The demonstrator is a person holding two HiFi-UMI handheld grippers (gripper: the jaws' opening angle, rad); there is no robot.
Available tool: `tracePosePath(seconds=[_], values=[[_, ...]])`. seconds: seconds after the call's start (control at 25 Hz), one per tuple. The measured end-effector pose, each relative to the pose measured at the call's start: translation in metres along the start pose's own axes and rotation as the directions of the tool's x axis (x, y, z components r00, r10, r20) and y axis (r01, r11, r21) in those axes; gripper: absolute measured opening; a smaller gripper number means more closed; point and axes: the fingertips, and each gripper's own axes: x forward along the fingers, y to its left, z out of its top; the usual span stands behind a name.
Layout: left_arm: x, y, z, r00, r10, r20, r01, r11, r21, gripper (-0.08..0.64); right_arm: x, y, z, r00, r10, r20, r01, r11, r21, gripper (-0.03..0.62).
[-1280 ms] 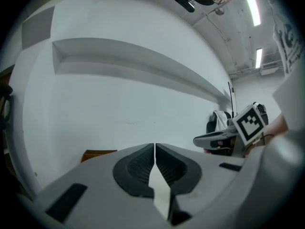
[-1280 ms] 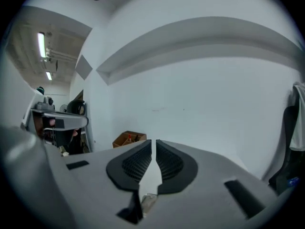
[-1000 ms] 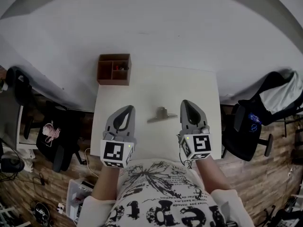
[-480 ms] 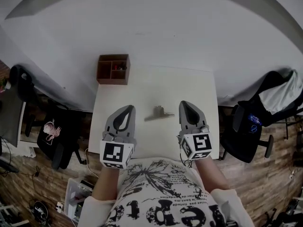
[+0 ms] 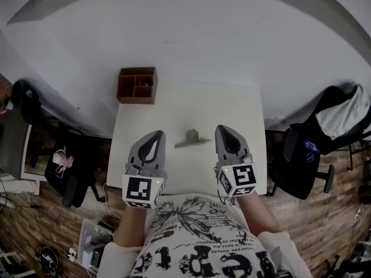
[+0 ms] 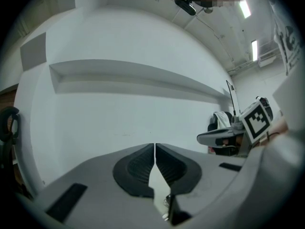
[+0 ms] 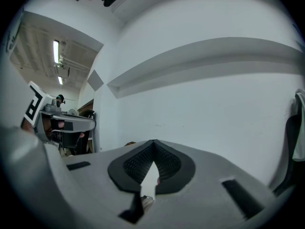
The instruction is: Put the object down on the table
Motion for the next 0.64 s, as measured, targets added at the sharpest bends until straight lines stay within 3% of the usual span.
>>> tracePosePath(seconds=[0.64], values=[[0.004, 0.003, -0.003, 1.0, -0.005, 0.005, 0.005, 1.0, -0.016, 0.012, 0.006, 0.011, -0.006, 0.999, 0.031, -0.023, -0.031, 1.0, 0.002, -0.011]])
